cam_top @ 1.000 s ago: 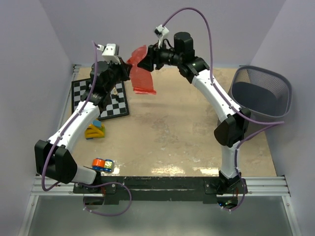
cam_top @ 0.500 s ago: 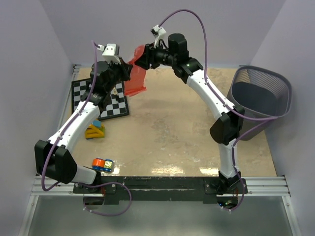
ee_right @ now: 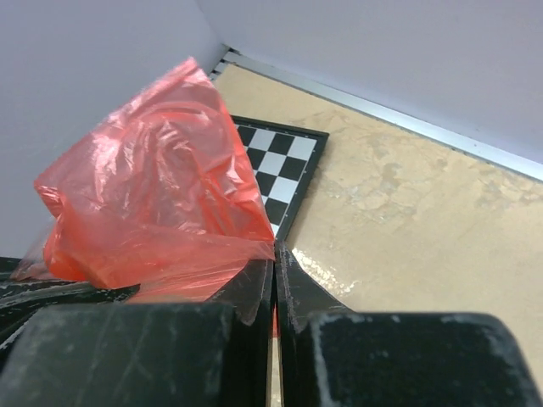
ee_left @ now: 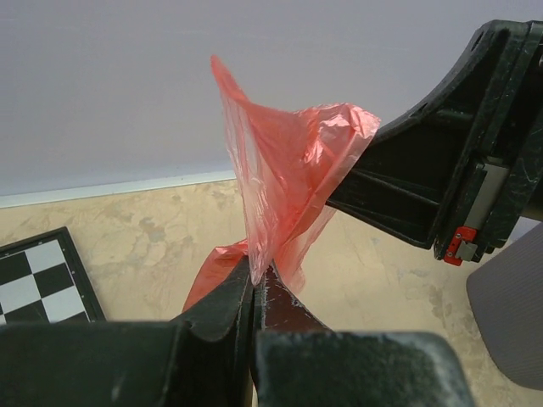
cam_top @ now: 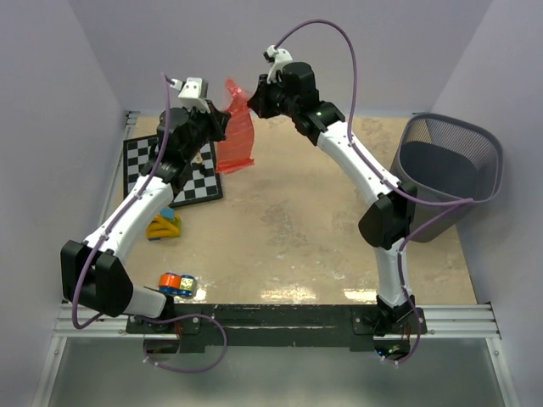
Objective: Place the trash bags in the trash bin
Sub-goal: Unfold the trash bag at the center of the board.
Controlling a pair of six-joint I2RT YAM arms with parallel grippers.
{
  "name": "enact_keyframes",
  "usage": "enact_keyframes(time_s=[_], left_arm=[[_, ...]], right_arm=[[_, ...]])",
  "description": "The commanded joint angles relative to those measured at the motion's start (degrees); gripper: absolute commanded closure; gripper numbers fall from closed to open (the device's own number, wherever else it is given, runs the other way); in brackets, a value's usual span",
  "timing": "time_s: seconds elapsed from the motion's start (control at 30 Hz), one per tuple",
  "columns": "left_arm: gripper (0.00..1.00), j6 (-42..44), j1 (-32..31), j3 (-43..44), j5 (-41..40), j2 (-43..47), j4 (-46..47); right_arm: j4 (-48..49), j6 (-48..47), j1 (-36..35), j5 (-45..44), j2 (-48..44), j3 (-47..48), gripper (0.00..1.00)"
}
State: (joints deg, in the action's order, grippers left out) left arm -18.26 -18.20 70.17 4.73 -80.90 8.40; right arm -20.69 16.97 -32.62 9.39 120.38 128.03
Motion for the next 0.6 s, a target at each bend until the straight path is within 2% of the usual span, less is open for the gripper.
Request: enact_keyframes(time_s=[0.0,0.43,0.5,0.57], left_arm=[[1.0,2.3,0.0,-0.9,-4.6,2.2,0.7],[1.0,3.1,1.1,-4.1,-8.9,4.4,-0.4],[1.0,2.4,1.5,-4.2,-9.6,4.5,-0.5],[1.0,2.2,1.7,-4.3,-8.5,4.5,-0.1]], right_arm=[[-1.6,0.7,1.6,-11.0,-3.6,0.1,1.0],[-3.7,2.4,3.9,-21.1,-9.3,-5.4,1.0],[-3.7,2.9,3.9,-18.5,-10.5,-7.3,1.0],[-2.6,0.5,3.9,-8.3,-11.5,-10.1,1.0]])
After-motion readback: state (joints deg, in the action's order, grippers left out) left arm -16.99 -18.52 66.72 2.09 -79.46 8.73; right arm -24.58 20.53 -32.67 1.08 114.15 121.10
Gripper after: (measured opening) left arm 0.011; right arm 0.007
